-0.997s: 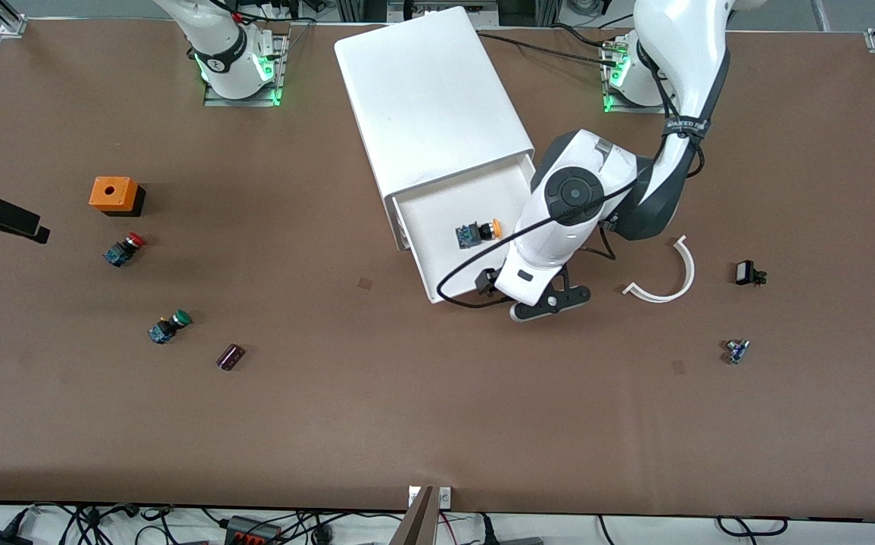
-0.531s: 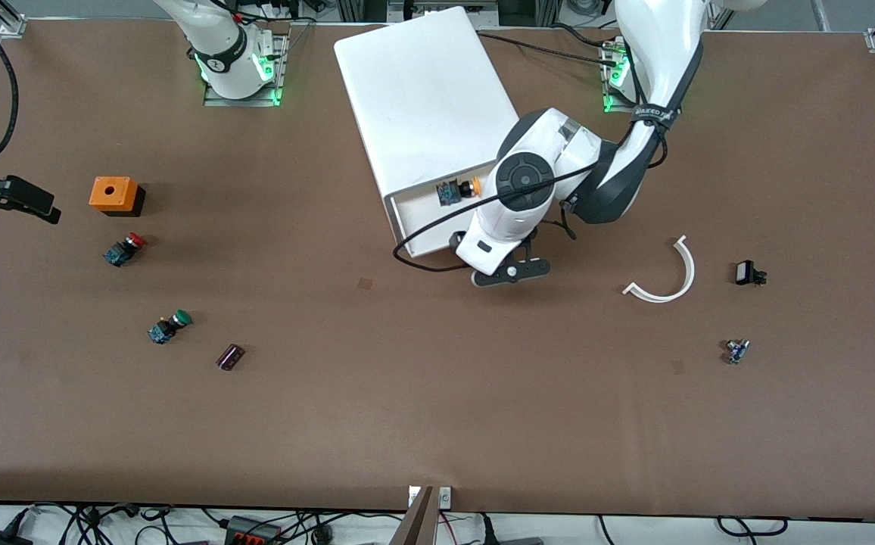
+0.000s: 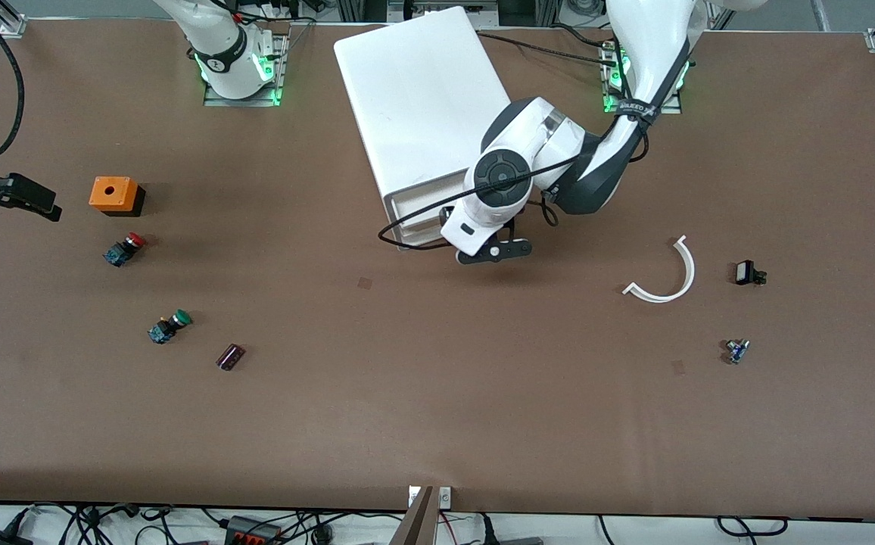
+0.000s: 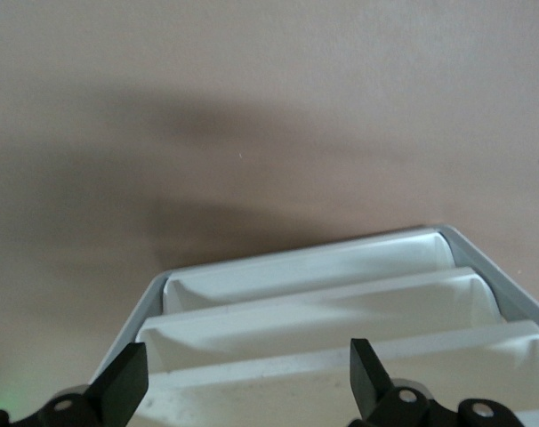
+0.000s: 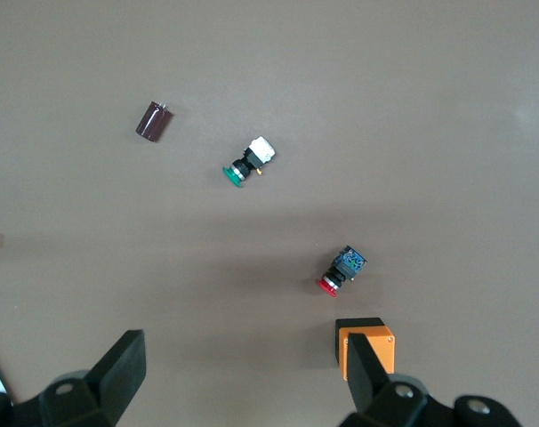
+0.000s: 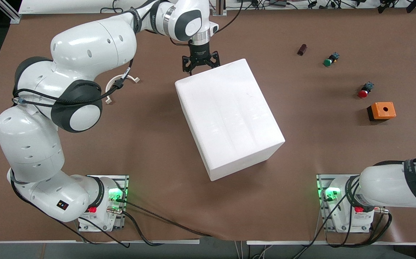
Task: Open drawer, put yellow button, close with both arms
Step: 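Push the drawer closed into the cabinet with the left gripper, then release the drawer front and lift the left gripper away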
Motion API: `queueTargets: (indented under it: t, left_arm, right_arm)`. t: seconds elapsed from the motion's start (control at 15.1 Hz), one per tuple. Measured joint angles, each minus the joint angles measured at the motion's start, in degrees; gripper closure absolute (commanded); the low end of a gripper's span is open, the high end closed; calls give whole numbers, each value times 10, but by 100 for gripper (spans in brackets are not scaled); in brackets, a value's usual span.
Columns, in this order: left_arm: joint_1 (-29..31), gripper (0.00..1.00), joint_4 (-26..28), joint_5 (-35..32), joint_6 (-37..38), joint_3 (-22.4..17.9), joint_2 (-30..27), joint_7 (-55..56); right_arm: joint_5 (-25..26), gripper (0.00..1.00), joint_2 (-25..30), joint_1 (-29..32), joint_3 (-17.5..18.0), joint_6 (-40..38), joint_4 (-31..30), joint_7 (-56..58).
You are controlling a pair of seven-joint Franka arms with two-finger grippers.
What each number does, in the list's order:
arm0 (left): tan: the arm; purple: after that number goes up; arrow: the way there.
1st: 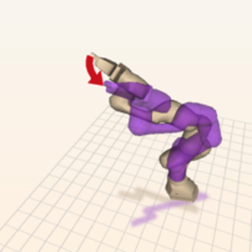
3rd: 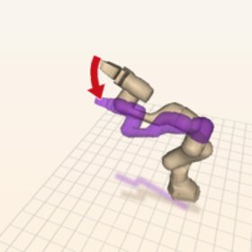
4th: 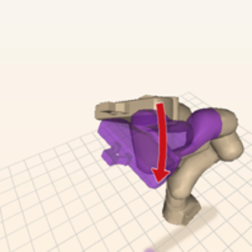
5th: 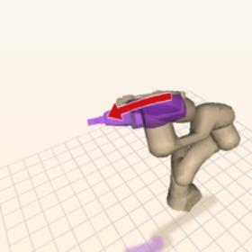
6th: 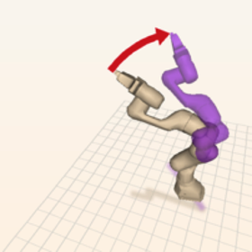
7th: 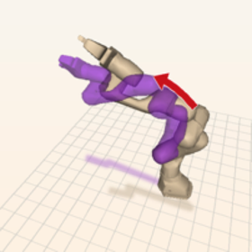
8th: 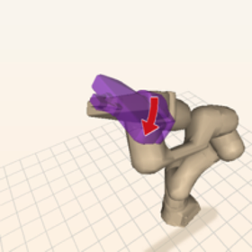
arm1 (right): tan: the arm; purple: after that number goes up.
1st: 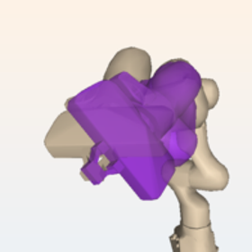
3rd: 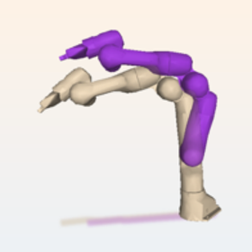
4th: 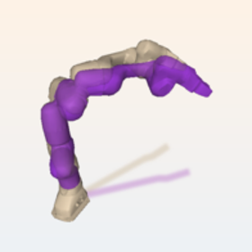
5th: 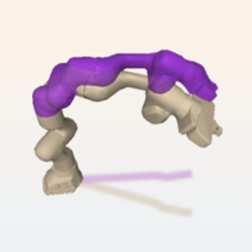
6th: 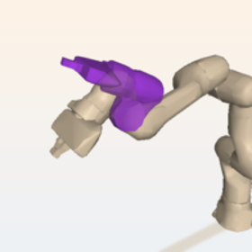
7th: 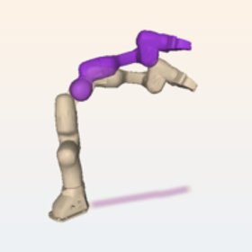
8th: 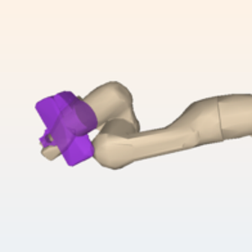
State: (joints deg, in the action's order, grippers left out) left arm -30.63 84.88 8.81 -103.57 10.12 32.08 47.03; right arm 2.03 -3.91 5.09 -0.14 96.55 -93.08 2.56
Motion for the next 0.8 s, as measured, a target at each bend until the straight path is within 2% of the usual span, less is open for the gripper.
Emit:
queueTargets:
  t: [0.8]
  left_arm:
    - [-1,0,2,5,34,17,0,0]
  right_arm:
    - [0,0,0,-4,5,0,0,2]
